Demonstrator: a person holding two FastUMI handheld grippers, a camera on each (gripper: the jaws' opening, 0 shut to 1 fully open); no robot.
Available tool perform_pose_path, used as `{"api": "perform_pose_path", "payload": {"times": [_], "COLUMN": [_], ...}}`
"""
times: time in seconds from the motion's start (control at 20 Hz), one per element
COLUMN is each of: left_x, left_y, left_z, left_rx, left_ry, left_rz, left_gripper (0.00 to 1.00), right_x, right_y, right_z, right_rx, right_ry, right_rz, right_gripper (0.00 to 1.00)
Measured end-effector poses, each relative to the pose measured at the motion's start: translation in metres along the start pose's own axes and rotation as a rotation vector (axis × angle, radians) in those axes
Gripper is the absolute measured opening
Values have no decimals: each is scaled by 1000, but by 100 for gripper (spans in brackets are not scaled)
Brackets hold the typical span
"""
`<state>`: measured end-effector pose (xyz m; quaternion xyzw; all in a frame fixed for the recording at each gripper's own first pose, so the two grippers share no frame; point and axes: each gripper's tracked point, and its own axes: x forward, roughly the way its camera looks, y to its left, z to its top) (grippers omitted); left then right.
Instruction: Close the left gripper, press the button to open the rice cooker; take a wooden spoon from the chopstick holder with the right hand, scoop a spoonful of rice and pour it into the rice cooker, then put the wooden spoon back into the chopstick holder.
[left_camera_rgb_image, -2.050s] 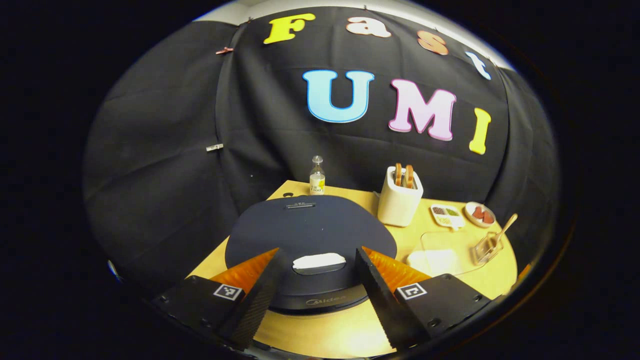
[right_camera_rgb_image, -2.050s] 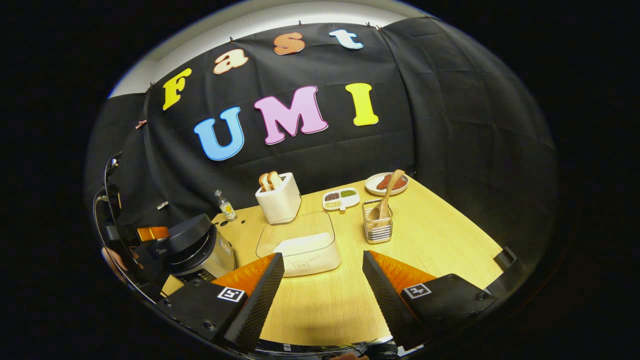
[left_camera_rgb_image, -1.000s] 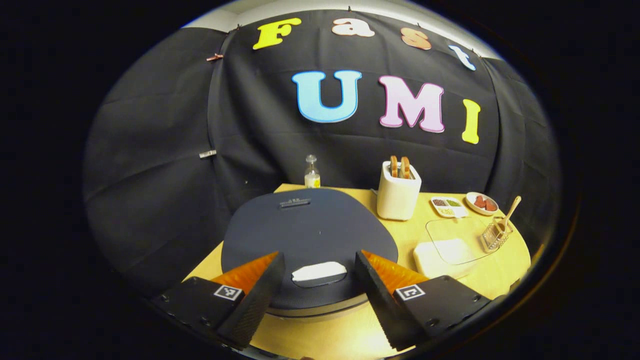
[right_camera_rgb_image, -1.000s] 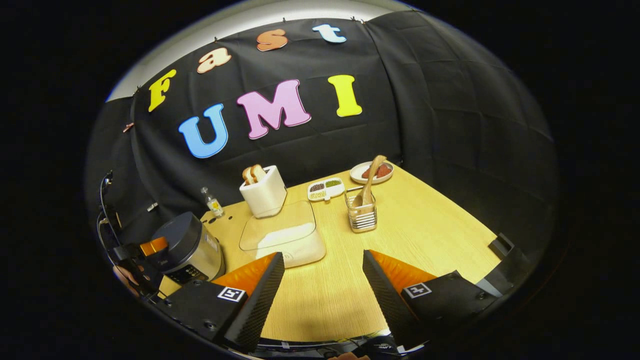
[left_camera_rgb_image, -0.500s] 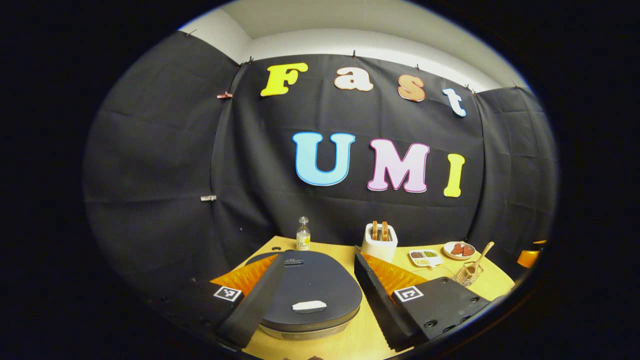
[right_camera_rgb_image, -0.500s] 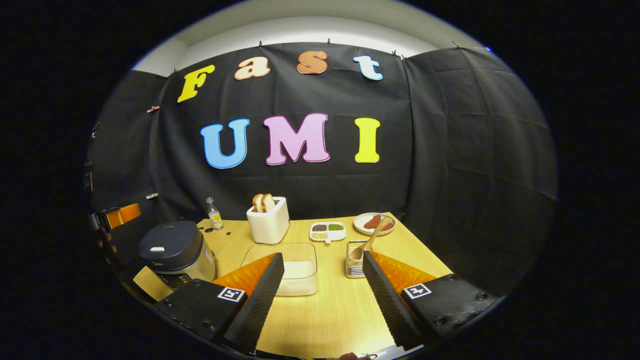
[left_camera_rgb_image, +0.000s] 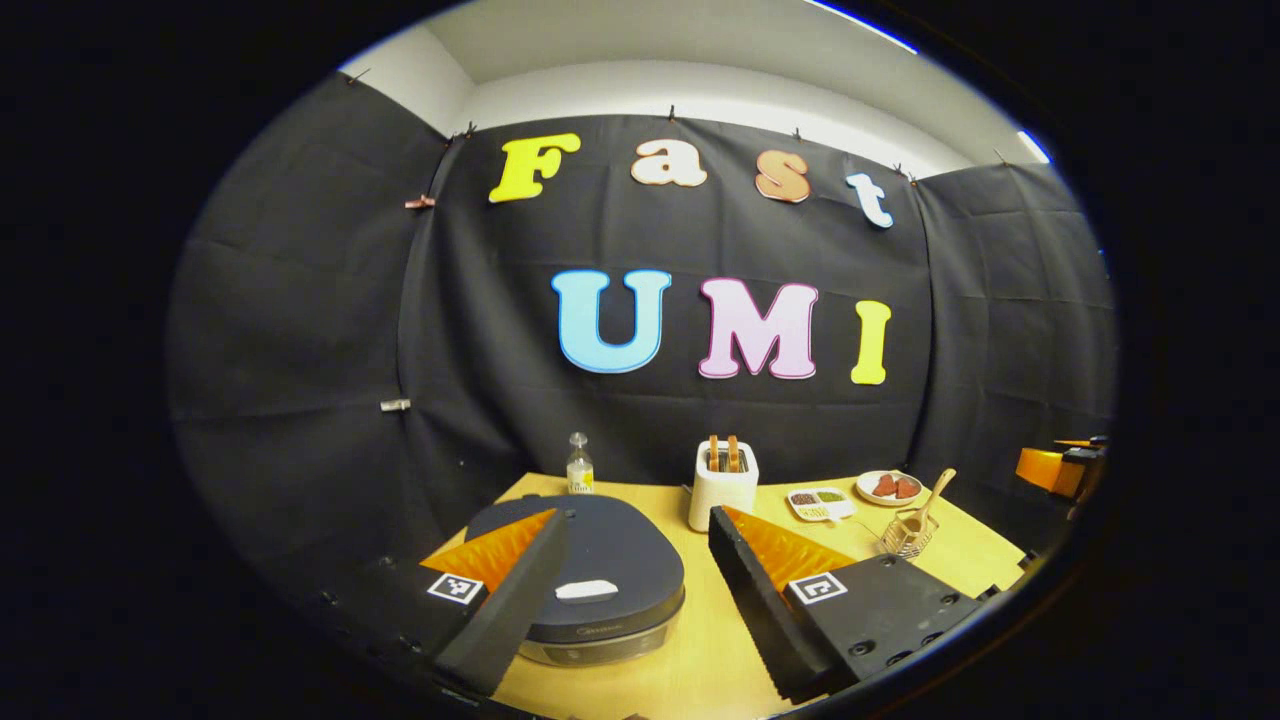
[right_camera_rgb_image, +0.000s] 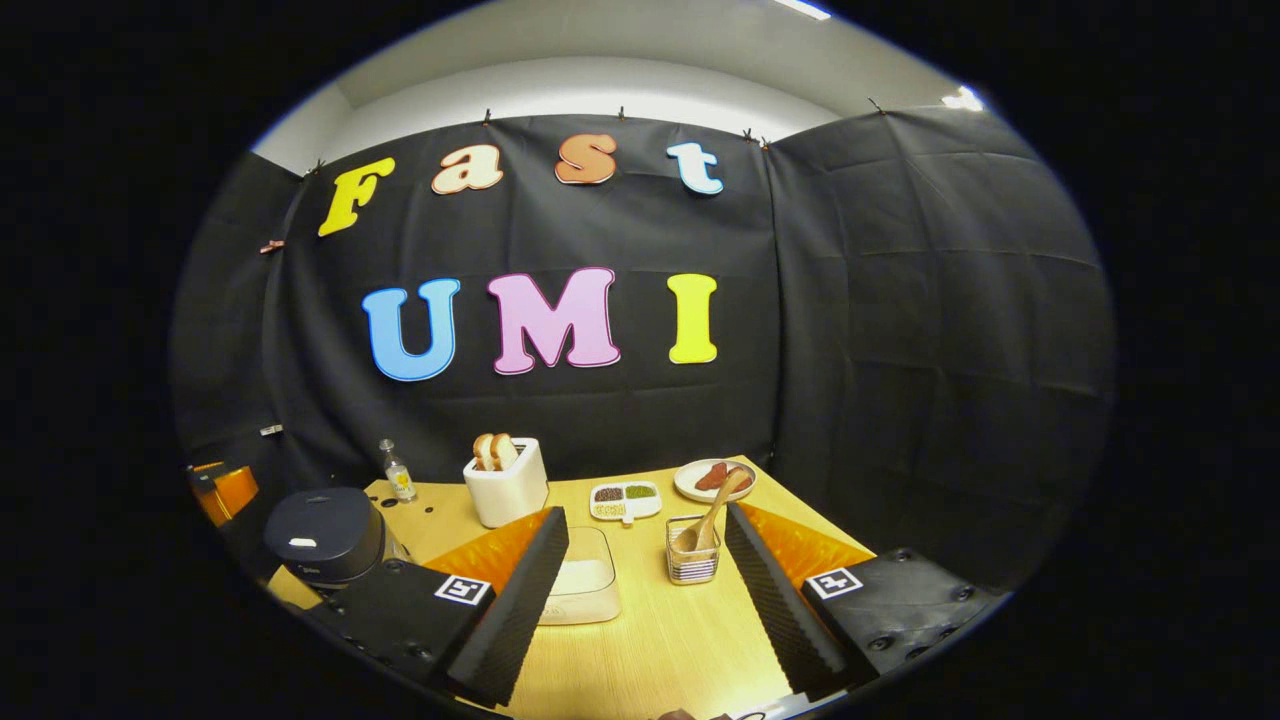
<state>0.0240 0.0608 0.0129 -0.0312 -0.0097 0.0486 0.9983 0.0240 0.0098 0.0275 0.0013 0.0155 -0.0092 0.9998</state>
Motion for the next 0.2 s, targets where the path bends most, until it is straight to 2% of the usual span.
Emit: {"api": "perform_pose_path", "payload": {"times": [0.2], "left_x": [3], "left_y": [-8], "left_z": [-9], "left_rx": [18], "left_ry": [30], "left_rz": [-21], "left_gripper": [95], "right_x": [6], "right_y": [5], "right_z": [1], "right_rx": [-4], "right_ry": [8], "right_rz": [20], "right_gripper": [99]}}
